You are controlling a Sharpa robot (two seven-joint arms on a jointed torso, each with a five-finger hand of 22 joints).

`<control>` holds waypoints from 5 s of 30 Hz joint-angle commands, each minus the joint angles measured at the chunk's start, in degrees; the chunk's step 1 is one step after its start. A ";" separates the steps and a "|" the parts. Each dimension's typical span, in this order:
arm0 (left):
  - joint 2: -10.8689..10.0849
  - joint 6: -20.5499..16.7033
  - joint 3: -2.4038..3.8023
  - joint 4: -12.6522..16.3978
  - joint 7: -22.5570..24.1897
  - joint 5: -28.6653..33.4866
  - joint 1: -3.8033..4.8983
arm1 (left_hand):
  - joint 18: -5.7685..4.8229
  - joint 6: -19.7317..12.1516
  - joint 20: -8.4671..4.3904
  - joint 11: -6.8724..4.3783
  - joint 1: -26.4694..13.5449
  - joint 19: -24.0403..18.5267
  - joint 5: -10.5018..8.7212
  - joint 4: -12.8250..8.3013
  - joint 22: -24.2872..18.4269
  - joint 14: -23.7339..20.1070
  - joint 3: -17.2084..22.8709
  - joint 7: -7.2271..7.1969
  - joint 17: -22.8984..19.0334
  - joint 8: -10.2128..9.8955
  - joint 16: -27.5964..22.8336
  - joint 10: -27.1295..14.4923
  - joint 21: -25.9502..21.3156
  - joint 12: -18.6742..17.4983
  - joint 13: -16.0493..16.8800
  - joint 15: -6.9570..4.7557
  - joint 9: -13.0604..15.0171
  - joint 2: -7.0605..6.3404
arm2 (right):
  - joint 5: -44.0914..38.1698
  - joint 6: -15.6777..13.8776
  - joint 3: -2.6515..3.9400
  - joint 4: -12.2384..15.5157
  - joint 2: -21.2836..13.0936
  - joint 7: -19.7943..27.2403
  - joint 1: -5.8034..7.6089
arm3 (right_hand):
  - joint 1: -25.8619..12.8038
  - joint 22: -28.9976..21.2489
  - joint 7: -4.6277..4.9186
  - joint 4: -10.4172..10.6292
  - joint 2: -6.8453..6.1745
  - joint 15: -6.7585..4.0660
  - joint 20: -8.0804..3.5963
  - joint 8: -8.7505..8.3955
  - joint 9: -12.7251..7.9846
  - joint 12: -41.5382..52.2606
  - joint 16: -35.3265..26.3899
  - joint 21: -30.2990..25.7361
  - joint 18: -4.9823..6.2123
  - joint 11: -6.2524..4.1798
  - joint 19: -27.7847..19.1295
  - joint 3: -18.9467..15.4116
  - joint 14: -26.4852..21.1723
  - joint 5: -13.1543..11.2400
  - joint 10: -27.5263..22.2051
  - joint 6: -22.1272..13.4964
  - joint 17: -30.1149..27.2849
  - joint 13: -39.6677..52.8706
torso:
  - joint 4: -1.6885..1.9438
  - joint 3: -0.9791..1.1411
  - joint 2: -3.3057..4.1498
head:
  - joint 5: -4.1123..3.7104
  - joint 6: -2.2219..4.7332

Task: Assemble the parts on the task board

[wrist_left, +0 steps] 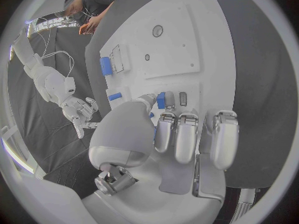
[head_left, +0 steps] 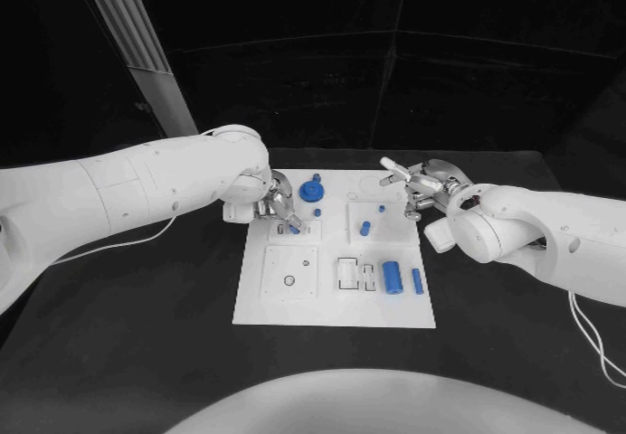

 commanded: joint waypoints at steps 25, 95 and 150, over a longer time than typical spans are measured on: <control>0.05 0.15 -0.17 0.43 -0.86 -0.19 -0.45 | -0.38 0.33 0.40 0.48 -9.23 6.15 -9.75 0.59 15.08 5.96 -11.83 0.62 15.09 -1.10 0.17 6.06 0.23 0.14 15.05 0.41 -0.43 0.17 | -0.19 0.33 0.03 0.22 -0.09 0.28 0.08 | -0.15 5.19 -0.11 -0.05 0.71 -0.41 -0.06 0.34 -0.07 0.12 0.00 -0.24 0.29 -0.32 -0.39 -0.38 2.20 0.34 3.07 -0.02 10.62 12.30 | -0.01 -0.01 0.03 | -0.08 0.10; -2.72 -3.72 -0.17 2.21 2.52 -0.20 -0.14 | -0.38 1.05 -0.61 -0.64 3.32 6.15 4.70 0.31 15.08 5.96 -4.90 -0.53 15.09 -0.29 0.17 6.06 0.23 0.14 15.05 -0.65 0.65 1.45 | -0.22 0.37 0.02 -0.16 -0.01 -0.16 0.07 | -0.08 5.13 -0.11 -0.09 0.97 -0.41 -0.07 0.42 -0.09 0.09 -0.01 -0.49 0.34 -0.32 -0.50 -0.44 2.17 0.43 3.02 -0.08 10.58 12.24 | 0.01 0.00 0.02 | -0.16 -0.03; -2.60 -6.19 -0.17 3.34 3.31 -0.20 -0.14 | -0.38 2.11 -0.95 -1.21 9.88 6.15 -1.55 -2.43 15.08 5.96 -5.98 -1.22 15.09 0.23 0.17 6.06 0.23 0.14 15.05 -1.18 0.66 2.77 | -0.30 0.37 0.02 -0.24 -0.02 -0.28 0.07 | 0.08 5.11 -0.11 -0.13 1.13 -0.41 -0.07 0.47 -0.11 0.08 -0.02 -0.66 0.37 -0.32 -0.56 -0.46 2.14 0.51 2.99 -0.11 10.53 12.21 | 0.02 0.00 0.00 | -0.07 -0.07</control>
